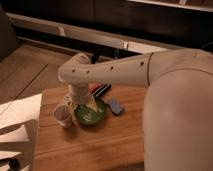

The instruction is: Pick up the ceramic bowl

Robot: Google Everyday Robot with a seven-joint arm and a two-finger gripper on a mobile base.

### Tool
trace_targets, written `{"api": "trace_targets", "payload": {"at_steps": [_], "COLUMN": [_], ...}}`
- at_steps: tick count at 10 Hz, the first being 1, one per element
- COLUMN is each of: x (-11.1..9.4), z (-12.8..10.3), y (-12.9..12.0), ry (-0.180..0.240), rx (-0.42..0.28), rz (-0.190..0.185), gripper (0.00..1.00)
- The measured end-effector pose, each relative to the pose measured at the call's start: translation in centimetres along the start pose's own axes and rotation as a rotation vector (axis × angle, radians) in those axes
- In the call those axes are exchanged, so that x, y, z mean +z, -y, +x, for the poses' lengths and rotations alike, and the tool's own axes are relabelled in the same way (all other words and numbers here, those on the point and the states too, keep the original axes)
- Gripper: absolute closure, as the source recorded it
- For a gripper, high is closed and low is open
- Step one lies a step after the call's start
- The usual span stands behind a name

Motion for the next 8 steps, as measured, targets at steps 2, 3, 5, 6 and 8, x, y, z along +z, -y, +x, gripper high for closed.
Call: {"api": "trace_targets", "payload": {"at_steps": [2, 3, 5, 6, 8], "x": [-1.1, -2.0, -3.1, -3.5, -3.9], "z": [-2.5, -4.0, -6.2, -7.1, -8.1], "y": [-0.7, 0.1, 2.5, 3.9, 7.5], "ry": [0.062, 0.095, 0.153, 0.186, 0.253], "rx": [-0.071, -0.096, -0.12, -0.114, -0.057], "rz": [0.045, 0.073, 0.075, 0.044, -0.035], "gripper": [0.35, 0.35, 0.35, 0.35, 0.35]}}
